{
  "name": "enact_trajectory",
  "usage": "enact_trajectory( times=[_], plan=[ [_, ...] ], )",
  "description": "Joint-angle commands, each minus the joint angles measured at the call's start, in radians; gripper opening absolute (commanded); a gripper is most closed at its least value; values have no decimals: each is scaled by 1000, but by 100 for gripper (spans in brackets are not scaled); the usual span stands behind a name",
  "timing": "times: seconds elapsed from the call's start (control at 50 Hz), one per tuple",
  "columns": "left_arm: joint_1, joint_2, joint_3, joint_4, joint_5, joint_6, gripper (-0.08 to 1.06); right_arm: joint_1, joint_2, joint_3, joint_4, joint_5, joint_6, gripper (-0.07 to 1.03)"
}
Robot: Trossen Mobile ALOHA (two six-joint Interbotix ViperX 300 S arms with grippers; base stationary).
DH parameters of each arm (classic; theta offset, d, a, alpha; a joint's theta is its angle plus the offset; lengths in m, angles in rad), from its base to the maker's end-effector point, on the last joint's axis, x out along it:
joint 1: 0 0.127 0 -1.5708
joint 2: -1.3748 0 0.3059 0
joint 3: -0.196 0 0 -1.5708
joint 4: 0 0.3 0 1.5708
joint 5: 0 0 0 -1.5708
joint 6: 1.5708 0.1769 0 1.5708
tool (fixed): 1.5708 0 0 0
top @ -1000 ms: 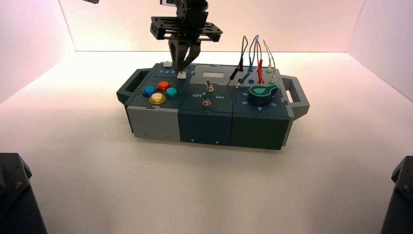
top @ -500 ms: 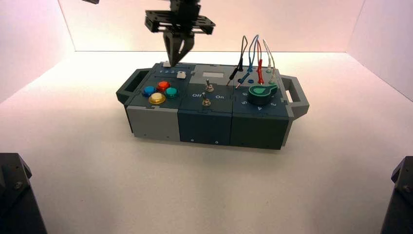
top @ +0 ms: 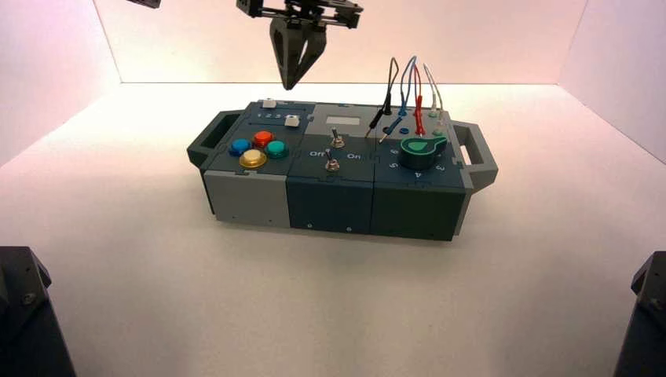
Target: Move the bottom slider to position 5.
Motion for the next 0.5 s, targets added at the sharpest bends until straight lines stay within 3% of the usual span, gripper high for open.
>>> enact_trajectory(
  times=[0.02,0.14,0.32,0.5],
  plan=[
    [2,-6,-32,5,-6,2,-3,2,-61,20,-23,-18,-2,-2],
    [8,-9,-29,3,-14,2,-3,2,-87,61,-52,-38,-3,-2],
    [9,-3,-26,5,-40,5,-3,2,-110,103,-58,-78,-25,-2],
    [9,-3,-25,9,-52,5,-3,3,-129,135,-60,-92,-26,-2]
  ],
)
